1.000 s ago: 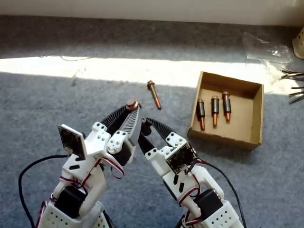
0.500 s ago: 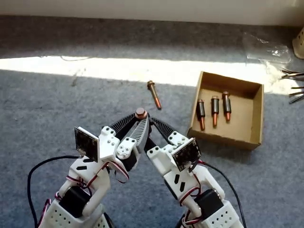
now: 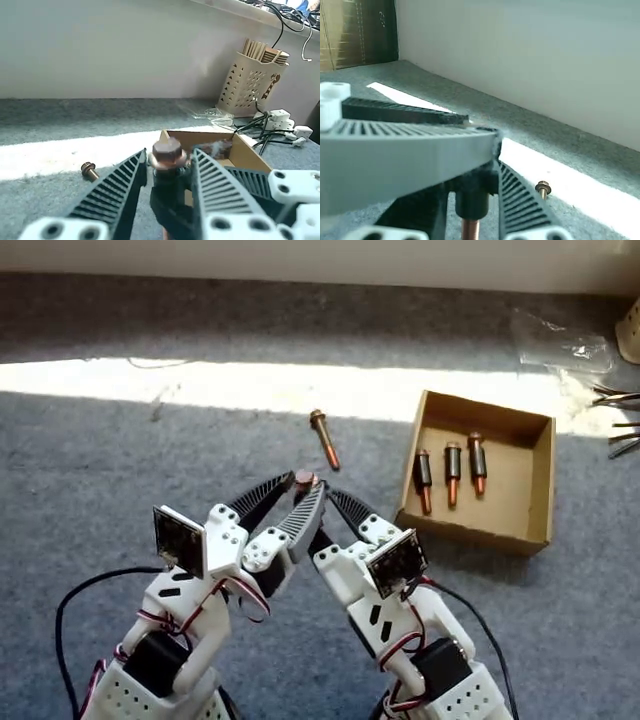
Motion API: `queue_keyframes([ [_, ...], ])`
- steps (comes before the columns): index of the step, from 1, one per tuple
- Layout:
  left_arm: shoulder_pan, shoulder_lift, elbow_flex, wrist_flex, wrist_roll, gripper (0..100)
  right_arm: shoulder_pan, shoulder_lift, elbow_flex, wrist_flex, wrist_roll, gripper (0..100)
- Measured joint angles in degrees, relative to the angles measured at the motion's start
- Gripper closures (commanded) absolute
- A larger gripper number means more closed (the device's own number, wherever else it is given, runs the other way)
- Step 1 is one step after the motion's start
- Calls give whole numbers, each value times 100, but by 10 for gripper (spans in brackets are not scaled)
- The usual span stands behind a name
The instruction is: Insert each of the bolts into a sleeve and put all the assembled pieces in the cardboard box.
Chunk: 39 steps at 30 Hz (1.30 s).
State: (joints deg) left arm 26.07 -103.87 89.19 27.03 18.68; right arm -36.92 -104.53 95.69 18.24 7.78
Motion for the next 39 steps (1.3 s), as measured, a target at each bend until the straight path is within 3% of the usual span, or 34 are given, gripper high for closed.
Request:
queue_keyframes([
  [16, -26, -9, -185, 0, -18, 800, 18, 0, 0, -9, 0, 995],
  [24, -1116, -9, -642, 0, -18, 809, 659, 0, 0, -9, 0, 995],
  [27, -1512, -9, -642, 18, -18, 901, 914, 0, 0, -9, 0, 995],
  [30, -1582, -18, -756, 352, -18, 999, 1143, 0, 0, -9, 0, 995],
  [39, -1609, -26, -1064, 1503, -9, 969, 1398, 0, 0, 193, 0, 995],
])
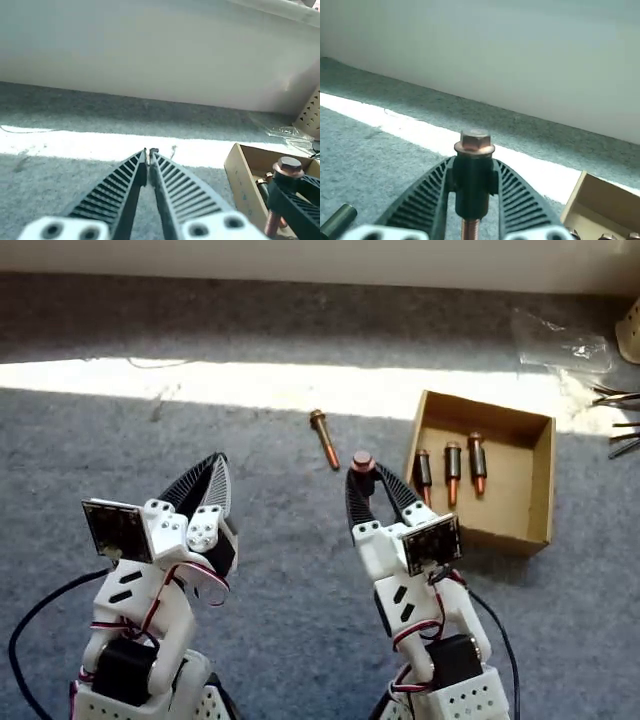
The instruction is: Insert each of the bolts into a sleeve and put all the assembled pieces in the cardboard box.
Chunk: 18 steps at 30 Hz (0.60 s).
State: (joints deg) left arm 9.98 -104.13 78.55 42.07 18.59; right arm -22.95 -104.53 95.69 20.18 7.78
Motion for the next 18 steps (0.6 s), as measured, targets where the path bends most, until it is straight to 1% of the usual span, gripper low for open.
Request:
queue_keyframes([
  [2, 0, 0, 0, 237, -141, 969, 70, 0, 0, 369, 0, 995],
  [5, 0, 0, -62, 536, -668, 969, 141, 0, -18, 976, 0, 995],
  [8, -26, 0, -369, 1020, -1143, 969, 422, 0, -88, 1222, 0, 995],
  [13, -53, 0, -1020, 2163, -1275, 969, 1213, 0, -352, 1415, 0, 995],
  [15, -62, 0, -1046, 2242, -1284, 969, 1371, 0, -571, 1670, 0, 995],
  [18, -62, 0, -1046, 2277, -1284, 969, 1407, 0, -1108, 2180, 53, 995],
])
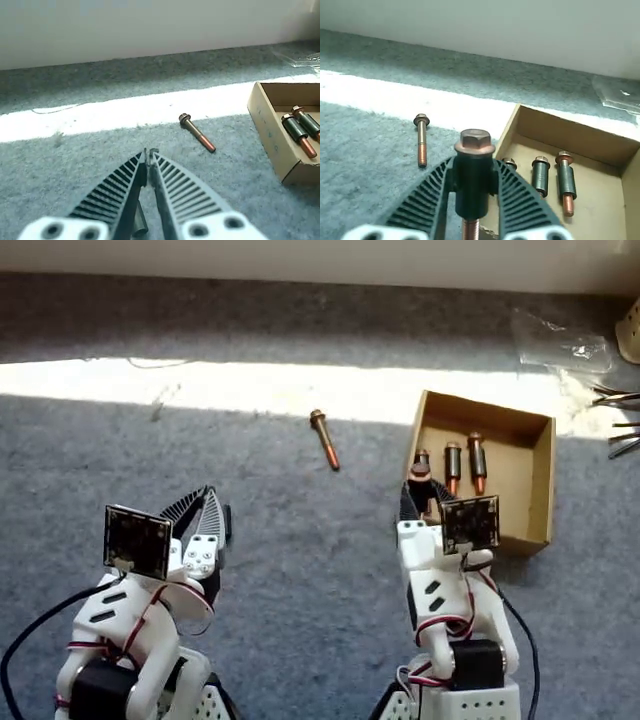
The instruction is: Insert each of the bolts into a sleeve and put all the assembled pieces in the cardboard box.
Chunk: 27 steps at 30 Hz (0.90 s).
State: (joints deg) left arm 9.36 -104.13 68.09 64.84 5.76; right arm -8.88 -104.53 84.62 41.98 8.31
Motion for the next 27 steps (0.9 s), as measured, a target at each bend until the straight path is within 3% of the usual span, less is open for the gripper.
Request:
queue_keyframes([
  [4, 0, 0, 0, 18, 0, 970, 26, 0, -659, 501, 448, 995],
  [10, -642, 0, 0, 18, 0, 970, 141, 738, -1433, 818, 686, 995],
  [16, -1099, 0, 0, 18, -9, 970, 492, 2822, -2558, 818, 686, 995],
  [27, -1257, 0, 431, -132, -9, 970, 1081, 6470, -4527, 818, 703, 995],
])
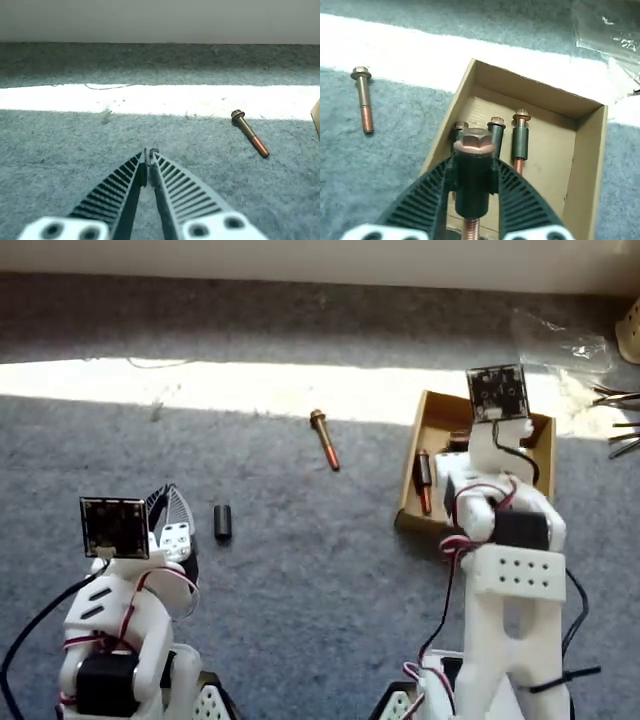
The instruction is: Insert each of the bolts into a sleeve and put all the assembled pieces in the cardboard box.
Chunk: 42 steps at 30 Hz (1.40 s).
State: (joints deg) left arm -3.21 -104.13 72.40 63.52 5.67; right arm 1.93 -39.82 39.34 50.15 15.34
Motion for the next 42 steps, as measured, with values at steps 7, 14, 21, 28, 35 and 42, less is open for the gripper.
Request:
queue_keyframes([
  [7, -9, 0, 185, -264, 0, 970, 185, 1776, -905, 0, 0, 995],
  [14, -9, 0, 185, -264, 0, 970, 211, 3446, -1767, 0, 0, 995],
  [21, 0, 0, 466, -466, 0, 970, 211, 4624, -2426, 0, 0, 995],
  [28, -9, 0, 756, -853, 0, 970, 202, 4914, -2629, -9, -132, 995],
  [35, -9, 0, 756, -870, 0, 970, 79, 4914, -2637, -9, -167, 898],
  [42, -9, 0, 756, -870, 0, 970, -26, 4905, -2673, -9, -431, 890],
])
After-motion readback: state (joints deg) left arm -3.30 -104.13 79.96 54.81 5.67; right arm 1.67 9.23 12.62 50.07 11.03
